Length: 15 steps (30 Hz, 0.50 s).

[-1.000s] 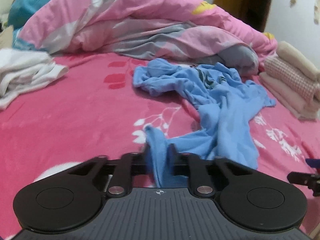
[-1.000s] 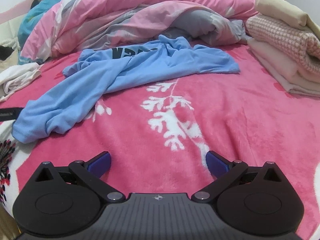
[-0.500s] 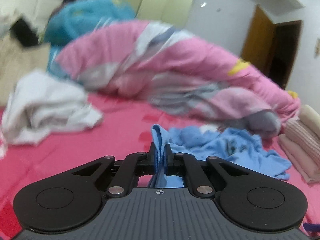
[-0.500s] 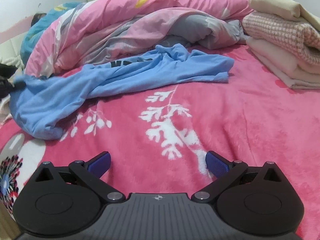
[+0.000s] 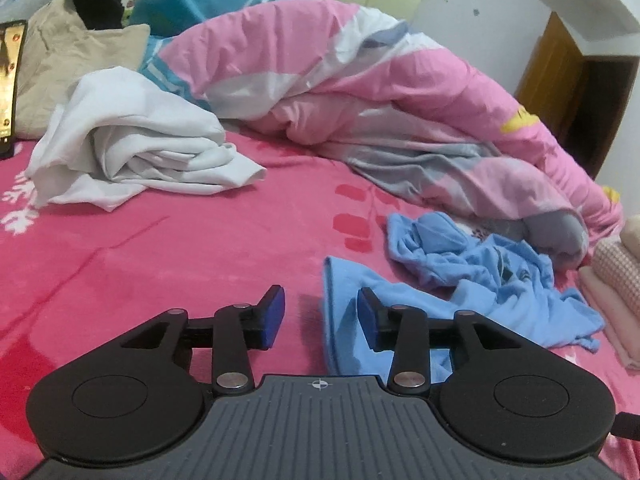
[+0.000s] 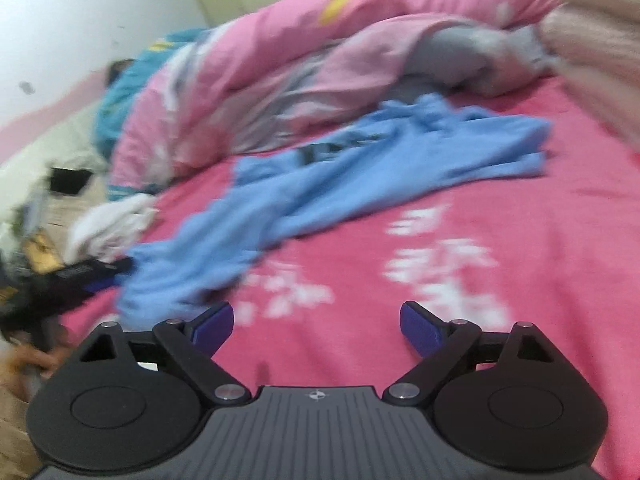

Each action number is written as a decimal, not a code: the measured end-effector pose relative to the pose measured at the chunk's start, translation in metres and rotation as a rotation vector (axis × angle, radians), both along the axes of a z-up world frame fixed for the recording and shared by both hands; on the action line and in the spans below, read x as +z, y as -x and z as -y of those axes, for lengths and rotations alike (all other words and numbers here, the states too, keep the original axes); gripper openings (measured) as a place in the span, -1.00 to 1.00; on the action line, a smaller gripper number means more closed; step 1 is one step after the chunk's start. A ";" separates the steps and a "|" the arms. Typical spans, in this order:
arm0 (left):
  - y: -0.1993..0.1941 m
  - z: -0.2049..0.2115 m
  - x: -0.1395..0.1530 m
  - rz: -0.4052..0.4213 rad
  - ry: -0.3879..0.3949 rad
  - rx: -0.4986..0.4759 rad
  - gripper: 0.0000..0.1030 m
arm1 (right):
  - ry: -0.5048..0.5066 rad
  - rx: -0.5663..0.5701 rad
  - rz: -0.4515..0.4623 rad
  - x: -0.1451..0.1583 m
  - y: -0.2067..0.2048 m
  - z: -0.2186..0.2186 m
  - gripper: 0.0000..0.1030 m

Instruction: Fold clothes

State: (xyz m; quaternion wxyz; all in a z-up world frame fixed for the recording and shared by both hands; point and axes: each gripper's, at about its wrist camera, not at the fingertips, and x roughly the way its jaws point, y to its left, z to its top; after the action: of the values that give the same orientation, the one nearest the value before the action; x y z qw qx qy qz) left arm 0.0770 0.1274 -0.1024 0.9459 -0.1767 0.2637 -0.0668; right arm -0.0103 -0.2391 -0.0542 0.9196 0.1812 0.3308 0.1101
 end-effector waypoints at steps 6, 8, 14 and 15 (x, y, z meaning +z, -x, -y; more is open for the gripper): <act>-0.007 0.002 -0.004 0.010 0.037 -0.046 0.03 | -0.071 0.169 -0.003 -0.008 -0.031 -0.050 0.69; -0.011 0.005 -0.007 -0.002 0.037 -0.054 0.04 | -0.061 0.198 -0.022 -0.018 -0.045 -0.065 0.65; -0.010 0.018 -0.005 -0.044 0.054 -0.124 -0.75 | -0.118 0.183 -0.021 -0.024 -0.048 -0.065 -0.78; -0.008 0.021 -0.004 -0.054 0.057 -0.139 -0.82 | -0.146 0.160 -0.013 -0.022 -0.044 -0.058 -0.78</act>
State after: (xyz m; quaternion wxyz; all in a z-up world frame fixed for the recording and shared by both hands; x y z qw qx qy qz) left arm 0.0845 0.1060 -0.1064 0.9262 -0.1868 0.2985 -0.1350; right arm 0.0337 -0.1816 -0.0757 0.8901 0.2213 0.3412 0.2057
